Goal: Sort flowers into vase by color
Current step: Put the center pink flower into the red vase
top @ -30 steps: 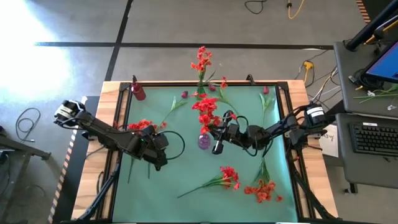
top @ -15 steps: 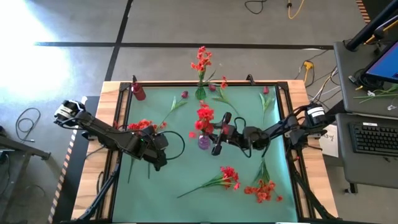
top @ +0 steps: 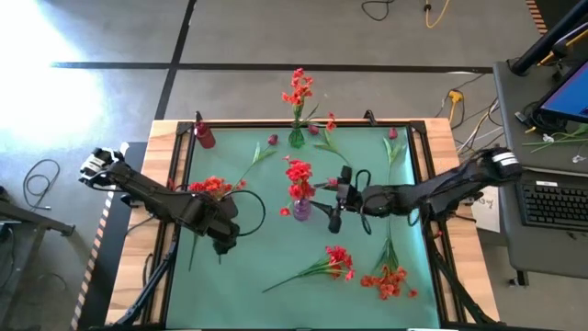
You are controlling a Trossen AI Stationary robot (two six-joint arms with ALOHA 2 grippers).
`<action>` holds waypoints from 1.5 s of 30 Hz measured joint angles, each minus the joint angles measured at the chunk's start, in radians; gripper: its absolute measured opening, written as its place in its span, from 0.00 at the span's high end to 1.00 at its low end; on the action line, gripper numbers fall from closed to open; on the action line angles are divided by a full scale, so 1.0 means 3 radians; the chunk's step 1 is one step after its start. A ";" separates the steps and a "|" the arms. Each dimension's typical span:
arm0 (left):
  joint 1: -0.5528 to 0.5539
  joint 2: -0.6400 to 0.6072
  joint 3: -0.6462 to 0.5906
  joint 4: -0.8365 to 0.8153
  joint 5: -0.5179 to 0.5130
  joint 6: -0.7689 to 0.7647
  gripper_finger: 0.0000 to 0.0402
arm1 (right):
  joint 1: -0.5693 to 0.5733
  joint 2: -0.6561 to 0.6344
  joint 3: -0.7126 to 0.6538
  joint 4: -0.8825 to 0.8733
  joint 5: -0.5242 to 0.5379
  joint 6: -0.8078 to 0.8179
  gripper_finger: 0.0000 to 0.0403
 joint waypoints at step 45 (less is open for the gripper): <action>-0.0115 0.0001 0.0058 0.0289 0.0001 -0.0618 0.36 | 0.0308 -0.0664 0.0006 -0.3054 -0.1099 0.2903 0.45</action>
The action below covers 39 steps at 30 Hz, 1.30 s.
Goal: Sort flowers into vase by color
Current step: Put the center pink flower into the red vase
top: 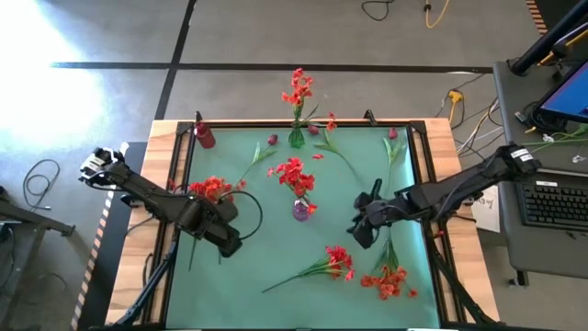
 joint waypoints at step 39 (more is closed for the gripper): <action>0.0123 0.0000 0.0000 0.0031 -0.0827 0.0911 0.36 | -0.2762 0.1685 0.0230 0.0916 -0.0160 -0.1655 0.53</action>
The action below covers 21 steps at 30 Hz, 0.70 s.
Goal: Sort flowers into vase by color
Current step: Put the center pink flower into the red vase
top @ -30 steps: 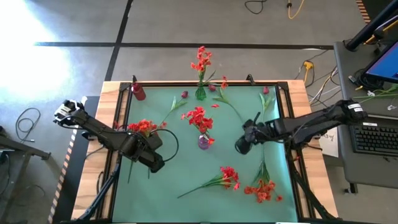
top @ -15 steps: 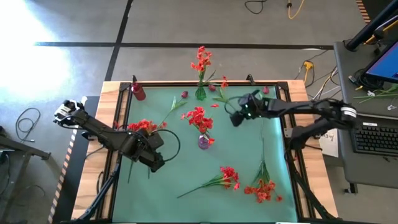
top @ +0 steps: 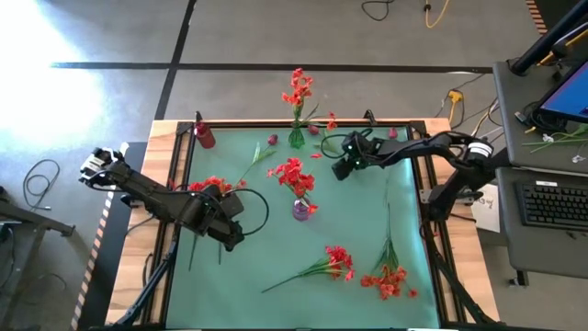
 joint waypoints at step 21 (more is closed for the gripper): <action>-0.0003 0.0000 0.0000 0.0148 -0.0161 0.0148 0.36 | 0.0156 -0.0727 -0.0002 -0.1159 0.0292 0.0251 0.98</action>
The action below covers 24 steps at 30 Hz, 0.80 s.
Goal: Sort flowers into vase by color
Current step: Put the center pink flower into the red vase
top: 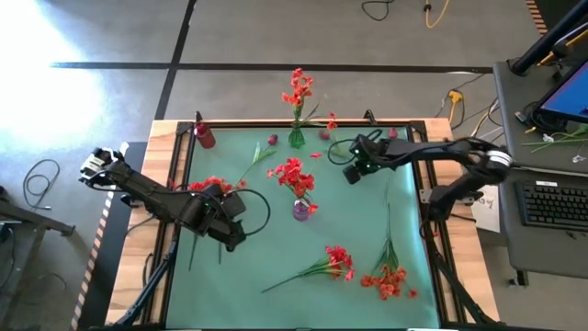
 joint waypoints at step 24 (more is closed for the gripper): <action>-0.0282 -0.1109 0.0000 0.1251 0.0001 0.1203 0.36 | 0.1472 -0.1839 -0.0548 0.0567 0.0416 0.1004 0.98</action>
